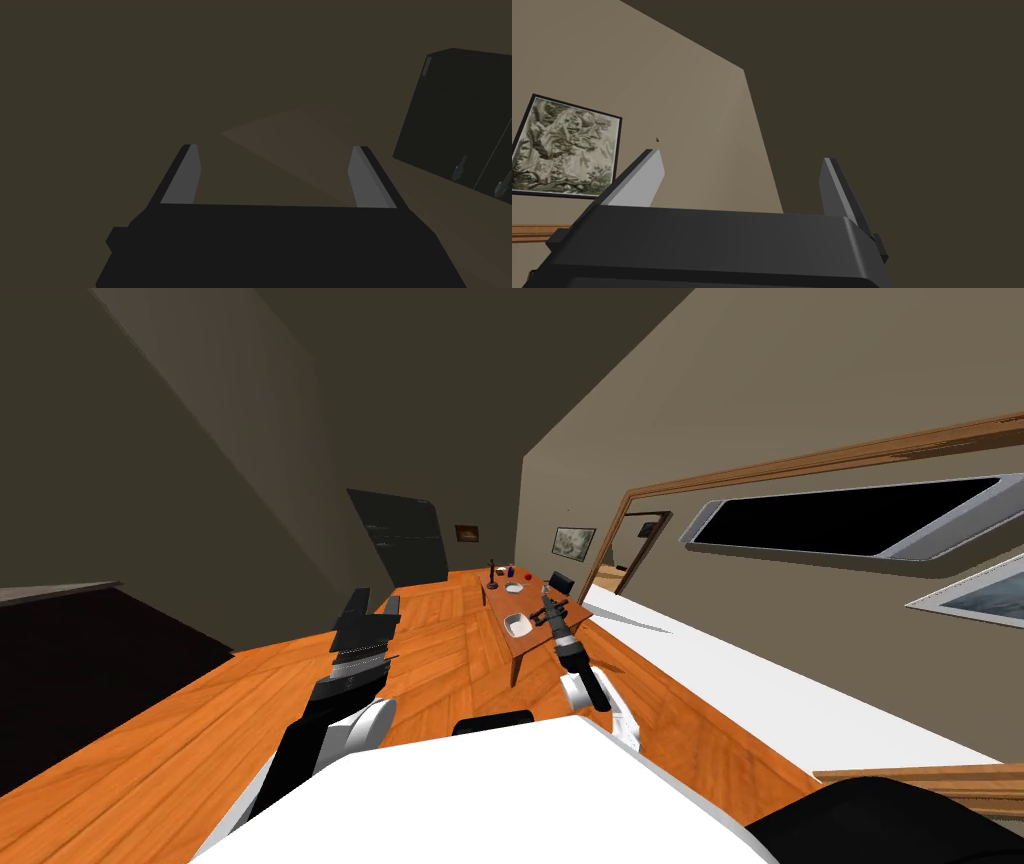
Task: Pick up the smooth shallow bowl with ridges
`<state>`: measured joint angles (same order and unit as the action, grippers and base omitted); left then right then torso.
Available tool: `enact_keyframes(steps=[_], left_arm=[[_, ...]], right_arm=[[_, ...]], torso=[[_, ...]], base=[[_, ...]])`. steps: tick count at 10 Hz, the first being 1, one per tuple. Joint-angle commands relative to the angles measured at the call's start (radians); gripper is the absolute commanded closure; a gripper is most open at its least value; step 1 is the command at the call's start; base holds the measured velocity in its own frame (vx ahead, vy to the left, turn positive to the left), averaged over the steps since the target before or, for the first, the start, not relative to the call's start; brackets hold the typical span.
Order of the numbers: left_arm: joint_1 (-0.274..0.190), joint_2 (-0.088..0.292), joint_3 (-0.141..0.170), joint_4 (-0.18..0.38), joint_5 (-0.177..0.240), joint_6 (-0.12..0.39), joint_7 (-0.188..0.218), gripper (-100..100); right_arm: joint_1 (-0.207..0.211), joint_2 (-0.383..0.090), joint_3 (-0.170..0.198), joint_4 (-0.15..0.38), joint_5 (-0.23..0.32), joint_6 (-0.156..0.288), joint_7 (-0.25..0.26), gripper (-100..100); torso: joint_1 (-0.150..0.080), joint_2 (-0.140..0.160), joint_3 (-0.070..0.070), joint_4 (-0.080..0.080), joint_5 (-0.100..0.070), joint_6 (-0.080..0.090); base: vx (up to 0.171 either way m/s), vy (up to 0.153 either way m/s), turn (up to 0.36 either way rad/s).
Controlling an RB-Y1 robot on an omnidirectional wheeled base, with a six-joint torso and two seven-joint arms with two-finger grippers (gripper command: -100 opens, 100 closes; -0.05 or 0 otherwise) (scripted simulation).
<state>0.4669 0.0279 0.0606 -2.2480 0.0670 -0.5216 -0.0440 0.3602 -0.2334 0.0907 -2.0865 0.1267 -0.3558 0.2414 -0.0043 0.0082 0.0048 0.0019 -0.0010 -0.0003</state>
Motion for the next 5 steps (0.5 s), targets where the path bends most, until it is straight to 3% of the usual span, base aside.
enact_keyframes(steps=[1, 4, 5], left_arm=[[0.0, 0.0, 0.0, 0.0, 0.0, 0.0, 0.0, 0], [0.0, 0.0, 0.0, 0.0, 0.0, 0.0, 0.0, 0], [0.0, 0.0, 0.0, 0.0, 0.0, 0.0, 0.0, 0]], right_arm=[[-0.027, -0.01, 0.018, 0.042, 0.014, 0.011, 0.017, -100], [-0.08, -0.055, 0.072, 0.113, 0.058, 0.043, 0.056, -100], [-0.08, -0.055, 0.072, 0.113, 0.058, 0.043, 0.056, -100]], torso=[[0.0, 0.0, 0.0, 0.0, 0.0, 0.0], [0.002, -0.004, -0.002, -0.001, 0.0, 0.001], [0.002, -0.004, -0.002, -0.001, 0.001, 0.0]], base=[[-0.106, -0.033, 0.059], [-0.081, -0.01, 0.112], [-0.061, -0.012, 0.078]])
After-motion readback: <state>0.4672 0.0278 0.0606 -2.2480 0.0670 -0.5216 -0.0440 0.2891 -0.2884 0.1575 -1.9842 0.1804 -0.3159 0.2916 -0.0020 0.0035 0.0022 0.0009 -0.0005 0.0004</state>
